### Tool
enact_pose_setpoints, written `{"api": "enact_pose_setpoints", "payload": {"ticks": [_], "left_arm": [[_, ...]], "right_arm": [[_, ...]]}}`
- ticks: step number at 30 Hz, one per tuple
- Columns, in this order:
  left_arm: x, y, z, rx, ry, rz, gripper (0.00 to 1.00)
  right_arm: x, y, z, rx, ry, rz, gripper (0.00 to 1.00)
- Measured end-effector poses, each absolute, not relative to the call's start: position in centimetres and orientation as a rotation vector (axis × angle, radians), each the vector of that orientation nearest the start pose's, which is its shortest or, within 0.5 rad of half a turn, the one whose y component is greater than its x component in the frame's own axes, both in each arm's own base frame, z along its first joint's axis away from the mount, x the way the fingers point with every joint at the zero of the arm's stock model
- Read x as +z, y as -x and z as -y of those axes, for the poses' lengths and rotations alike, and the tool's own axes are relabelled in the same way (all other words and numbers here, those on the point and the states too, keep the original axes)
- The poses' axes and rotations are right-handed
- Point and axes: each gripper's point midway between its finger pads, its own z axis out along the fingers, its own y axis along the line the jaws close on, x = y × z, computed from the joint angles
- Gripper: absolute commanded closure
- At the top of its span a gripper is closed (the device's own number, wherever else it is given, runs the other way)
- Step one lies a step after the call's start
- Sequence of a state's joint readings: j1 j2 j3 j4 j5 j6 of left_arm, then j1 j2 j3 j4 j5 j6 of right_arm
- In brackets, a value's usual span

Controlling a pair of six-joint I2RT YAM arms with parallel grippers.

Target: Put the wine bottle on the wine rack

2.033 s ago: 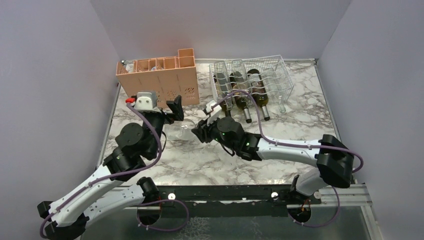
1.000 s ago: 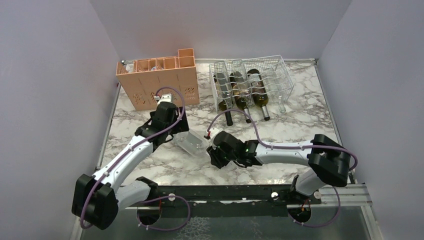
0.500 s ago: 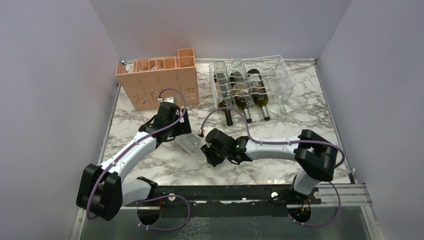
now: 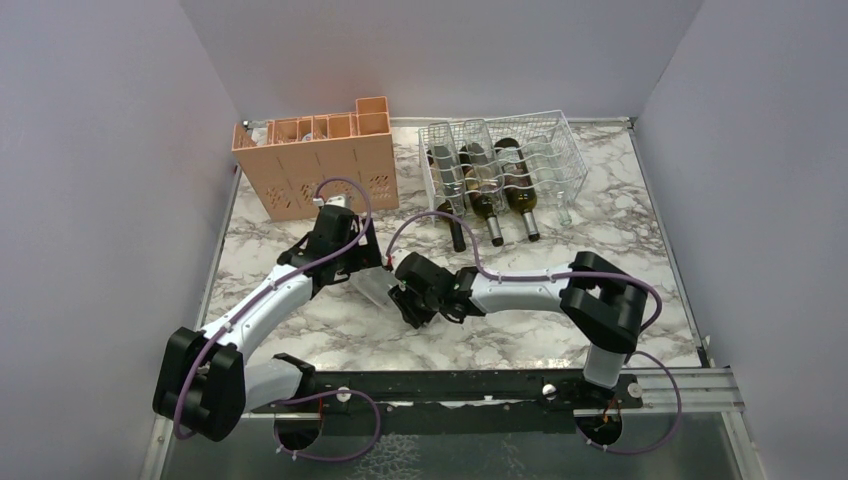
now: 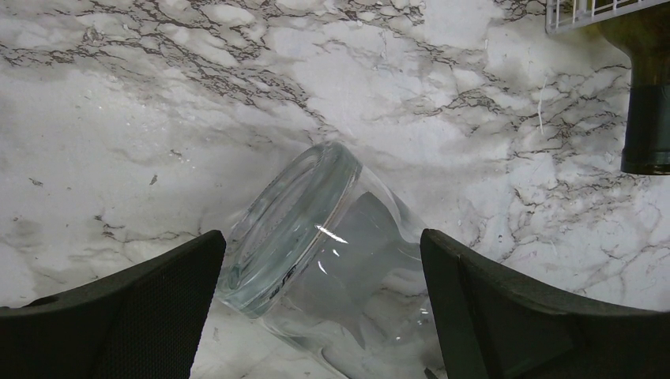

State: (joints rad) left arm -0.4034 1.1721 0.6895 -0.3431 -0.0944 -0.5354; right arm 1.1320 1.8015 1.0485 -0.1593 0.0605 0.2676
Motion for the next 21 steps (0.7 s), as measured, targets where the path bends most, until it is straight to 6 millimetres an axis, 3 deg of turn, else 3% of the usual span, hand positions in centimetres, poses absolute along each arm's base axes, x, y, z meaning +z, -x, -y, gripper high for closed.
{"api": "enact_pose_setpoints", "payload": {"ticks": [4,6,9,10,17,21], "left_arm": [[8.7,-28.0,12.4,-0.330,0.214,-2.408,0.02],[8.7,-28.0,12.4,-0.330,0.216,-2.407,0.03],[8.7,-28.1,12.2,-0.329,0.223,-2.402,0.03],[8.7,-28.1,12.2,-0.328,0.224,-2.401,0.02],[9.5,-28.1,12.0,-0.328,0.222,-2.390,0.01],[11.8,-29.3,12.0,-0.321,0.218,-2.344,0.01]], "right_arm": [[2.2,-18.0,-38.5,0.500,1.060,-2.331,0.59],[2.2,-18.0,-38.5,0.488,1.072,-2.338,0.67],[2.1,-18.0,-38.5,0.474,1.090,-2.342,0.94],[2.1,-18.0,-38.5,0.472,1.093,-2.341,0.98],[2.3,-18.1,-38.4,0.472,1.105,-2.326,0.99],[2.8,-17.9,-38.0,0.485,1.100,-2.308,0.99]]}}
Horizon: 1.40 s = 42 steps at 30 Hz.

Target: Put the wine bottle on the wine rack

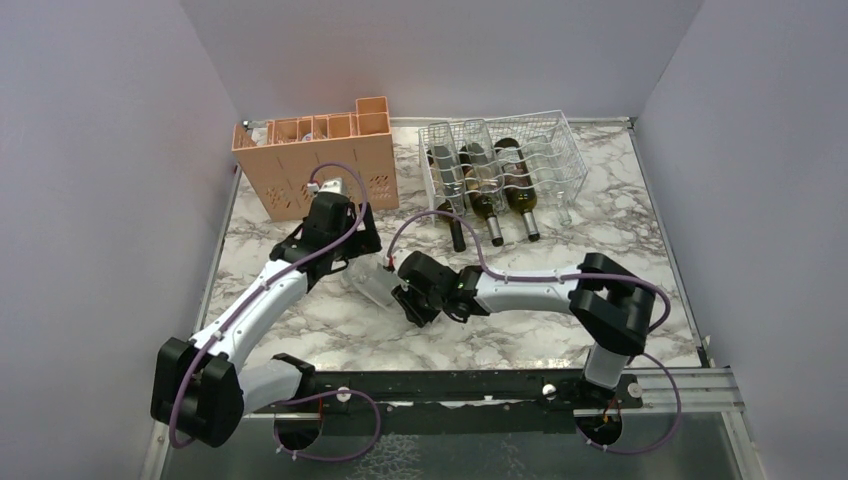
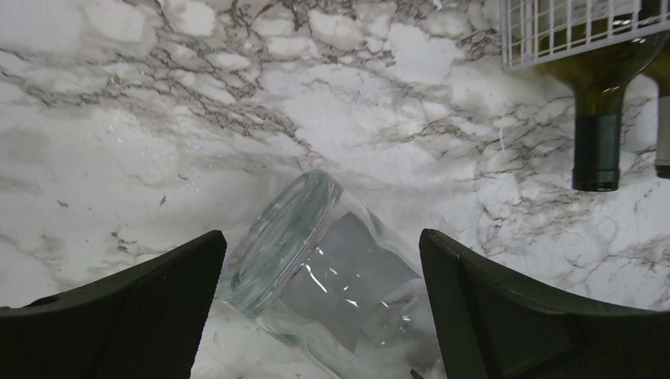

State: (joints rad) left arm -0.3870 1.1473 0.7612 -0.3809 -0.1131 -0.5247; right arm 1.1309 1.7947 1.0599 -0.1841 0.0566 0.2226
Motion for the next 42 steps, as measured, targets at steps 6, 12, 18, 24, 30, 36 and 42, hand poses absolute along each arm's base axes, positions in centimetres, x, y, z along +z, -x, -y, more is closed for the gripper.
{"api": "enact_pose_setpoints", "payload": {"ticks": [6,12,18,24,30,36,42], "left_arm": [[16.0,-30.9,11.6,-0.304,0.220,-2.228,0.01],[17.7,-31.0,10.8,-0.281,0.221,-2.180,0.01],[20.5,-30.9,10.2,-0.267,0.223,-2.118,0.01],[25.9,-30.4,9.1,-0.280,0.249,-1.966,0.01],[29.5,-29.4,7.3,-0.252,0.286,-1.846,0.01],[30.1,-29.1,6.6,-0.229,0.300,-1.818,0.01],[30.2,-29.0,6.5,-0.227,0.298,-1.816,0.01]], "right_arm": [[4.3,-16.9,-35.9,0.478,1.113,-2.312,0.99],[6.1,-16.4,-34.7,0.488,1.106,-2.298,0.99],[9.2,-16.7,-34.5,0.527,1.062,-2.225,0.99],[12.6,-17.9,-33.7,0.504,0.982,-2.133,0.99],[17.1,-20.3,-33.5,0.438,0.908,-2.016,0.99],[22.1,-23.7,-33.2,0.373,0.821,-1.911,0.99],[24.8,-28.5,-29.7,0.284,0.664,-1.896,0.99]]}}
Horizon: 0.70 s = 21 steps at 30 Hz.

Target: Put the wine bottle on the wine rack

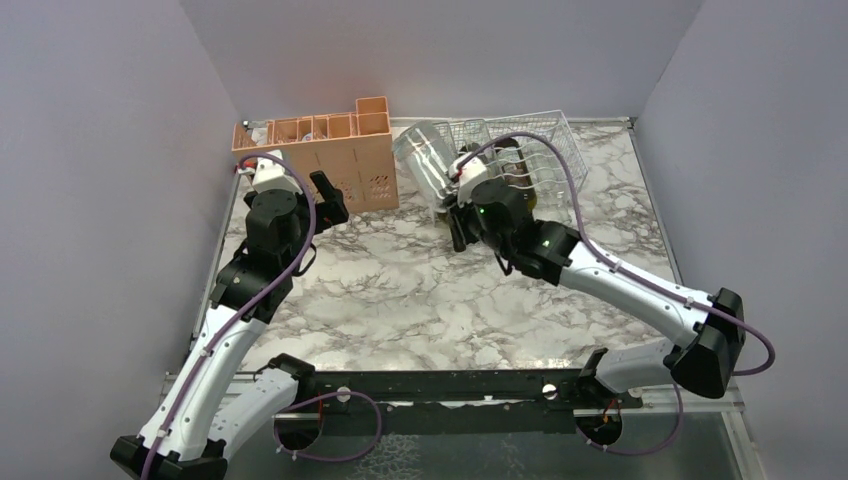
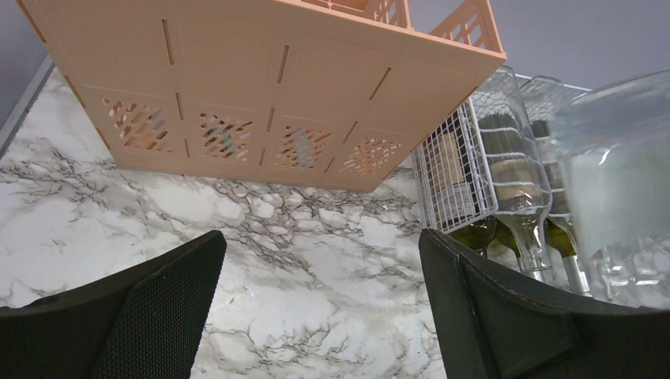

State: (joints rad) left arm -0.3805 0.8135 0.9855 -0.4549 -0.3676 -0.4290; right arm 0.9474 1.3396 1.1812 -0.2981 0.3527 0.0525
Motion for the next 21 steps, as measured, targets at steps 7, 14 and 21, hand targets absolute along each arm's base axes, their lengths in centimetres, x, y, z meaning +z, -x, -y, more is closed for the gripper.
{"api": "enact_pose_setpoints", "payload": {"ticks": [7,14,21], "left_arm": [[30.2,-29.0,6.6,-0.230,0.297,-1.815,0.01],[30.0,-29.0,7.2,-0.253,0.271,-1.831,0.01],[29.1,-29.2,8.2,-0.286,0.231,-1.869,0.01]], "right_arm": [[25.6,-34.5,-22.2,0.145,0.433,-1.942,0.99],[24.9,-39.2,-12.3,0.076,0.133,-2.029,0.99],[22.4,-42.4,-7.5,0.107,-0.041,-2.114,0.99]]}}
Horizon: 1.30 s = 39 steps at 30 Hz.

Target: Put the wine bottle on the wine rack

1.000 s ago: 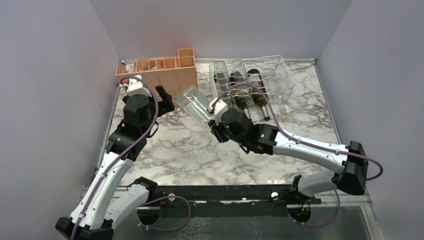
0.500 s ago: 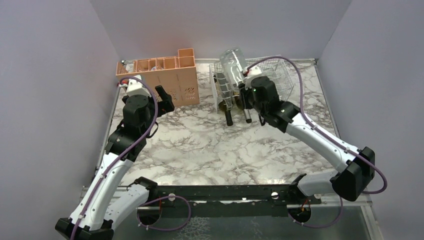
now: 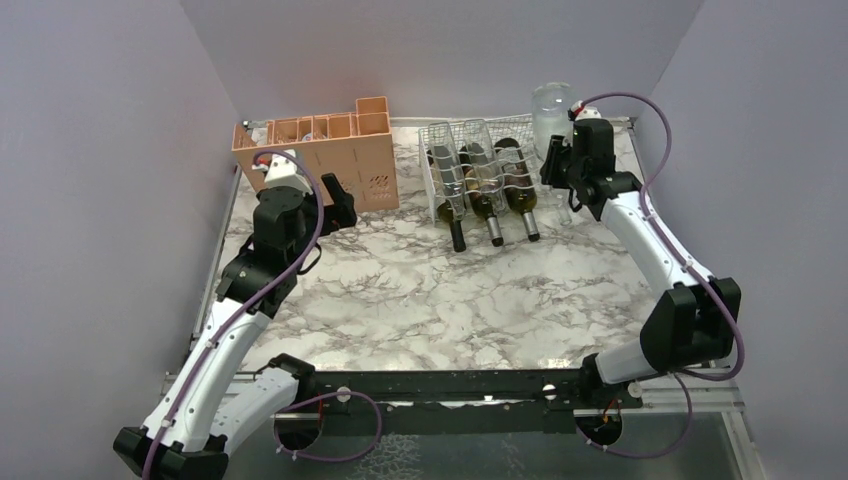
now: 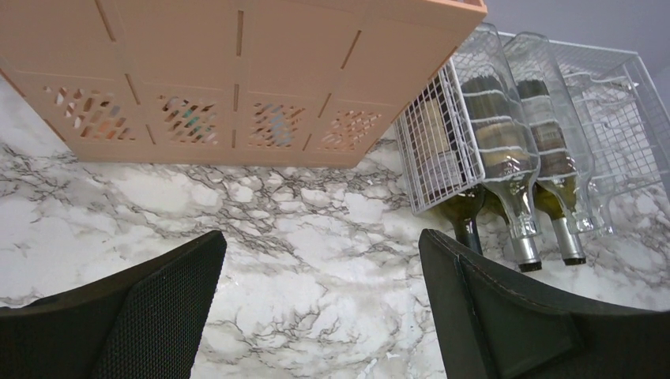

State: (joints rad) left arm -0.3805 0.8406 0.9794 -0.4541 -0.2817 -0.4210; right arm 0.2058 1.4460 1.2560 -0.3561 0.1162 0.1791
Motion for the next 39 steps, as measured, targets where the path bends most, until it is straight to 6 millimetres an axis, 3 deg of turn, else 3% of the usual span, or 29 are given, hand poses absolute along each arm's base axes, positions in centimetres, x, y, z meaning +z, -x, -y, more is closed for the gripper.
{"api": "enact_pose_setpoints", "payload": {"ticks": [12,18,25,29,39], "left_arm": [[26.0,-29.7,10.2,-0.347,0.171,-1.975,0.01],[25.9,-29.6,10.4,-0.361,0.171,-1.980,0.01],[24.5,-29.9,11.7,-0.403,0.140,-2.040,0.01],[23.3,-30.0,12.3,-0.417,0.114,-2.084,0.01],[23.3,-29.9,12.6,-0.432,0.085,-2.090,0.01]], "right_arm": [[17.9,-44.2,-10.6,0.283,0.049,-2.245,0.99],[16.1,-45.7,-11.0,0.295,0.051,-2.286,0.99],[14.1,-45.9,-11.0,0.297,0.056,-2.349,0.98],[14.1,-46.3,-11.4,0.310,0.072,-2.349,0.85],[14.0,-46.6,-11.3,0.302,0.106,-2.352,0.47]]}}
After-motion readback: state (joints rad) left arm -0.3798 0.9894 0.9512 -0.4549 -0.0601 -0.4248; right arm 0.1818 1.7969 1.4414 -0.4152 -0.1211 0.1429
